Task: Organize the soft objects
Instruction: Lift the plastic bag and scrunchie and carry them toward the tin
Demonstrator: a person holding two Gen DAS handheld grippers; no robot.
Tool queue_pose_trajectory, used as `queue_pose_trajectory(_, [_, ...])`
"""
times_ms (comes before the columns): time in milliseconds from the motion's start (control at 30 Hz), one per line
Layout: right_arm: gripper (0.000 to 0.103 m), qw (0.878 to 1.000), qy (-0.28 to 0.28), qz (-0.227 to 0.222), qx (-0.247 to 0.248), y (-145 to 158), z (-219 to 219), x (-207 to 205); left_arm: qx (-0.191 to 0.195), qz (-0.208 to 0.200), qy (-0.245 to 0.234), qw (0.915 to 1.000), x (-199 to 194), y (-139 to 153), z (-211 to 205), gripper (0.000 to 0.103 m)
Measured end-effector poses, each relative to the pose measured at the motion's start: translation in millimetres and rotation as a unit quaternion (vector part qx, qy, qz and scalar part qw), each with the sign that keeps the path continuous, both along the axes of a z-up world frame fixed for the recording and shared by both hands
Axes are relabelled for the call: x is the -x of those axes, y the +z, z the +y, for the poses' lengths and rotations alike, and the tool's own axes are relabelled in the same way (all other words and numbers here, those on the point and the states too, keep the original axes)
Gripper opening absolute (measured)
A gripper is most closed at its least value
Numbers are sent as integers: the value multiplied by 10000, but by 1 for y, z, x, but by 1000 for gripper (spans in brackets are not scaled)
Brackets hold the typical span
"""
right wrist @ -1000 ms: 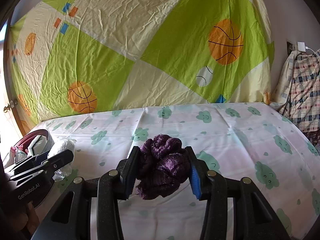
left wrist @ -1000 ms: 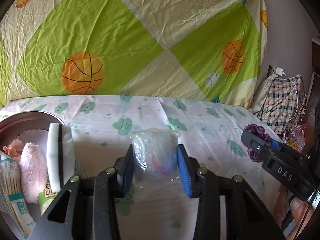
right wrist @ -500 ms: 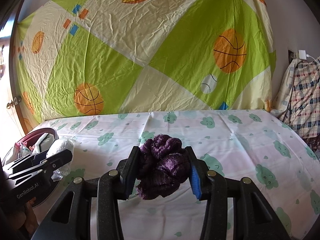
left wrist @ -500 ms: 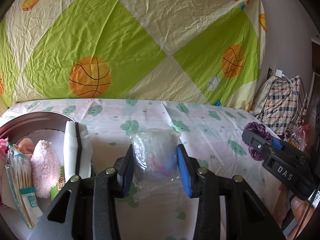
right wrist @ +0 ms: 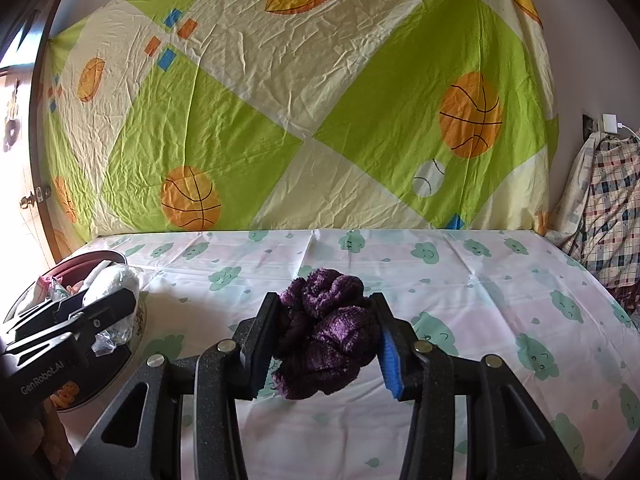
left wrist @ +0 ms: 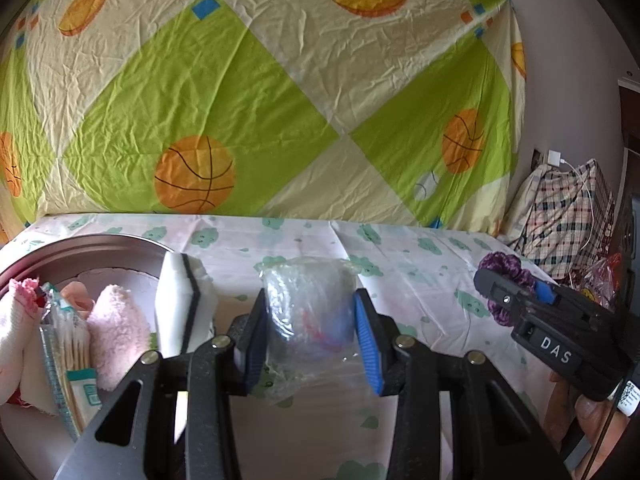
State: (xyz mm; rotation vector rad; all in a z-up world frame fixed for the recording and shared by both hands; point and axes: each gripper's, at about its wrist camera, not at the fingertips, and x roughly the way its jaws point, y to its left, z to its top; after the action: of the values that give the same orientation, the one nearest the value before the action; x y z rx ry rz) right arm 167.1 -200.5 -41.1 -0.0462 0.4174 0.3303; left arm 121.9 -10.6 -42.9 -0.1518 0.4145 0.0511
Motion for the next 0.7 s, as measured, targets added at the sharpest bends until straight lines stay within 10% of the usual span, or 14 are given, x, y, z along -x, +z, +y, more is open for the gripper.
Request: queue_pose_trajectory(700, [47, 9994, 182, -278, 81, 3, 15, 23, -149, -372, 165, 9991, 33, 6, 8, 39])
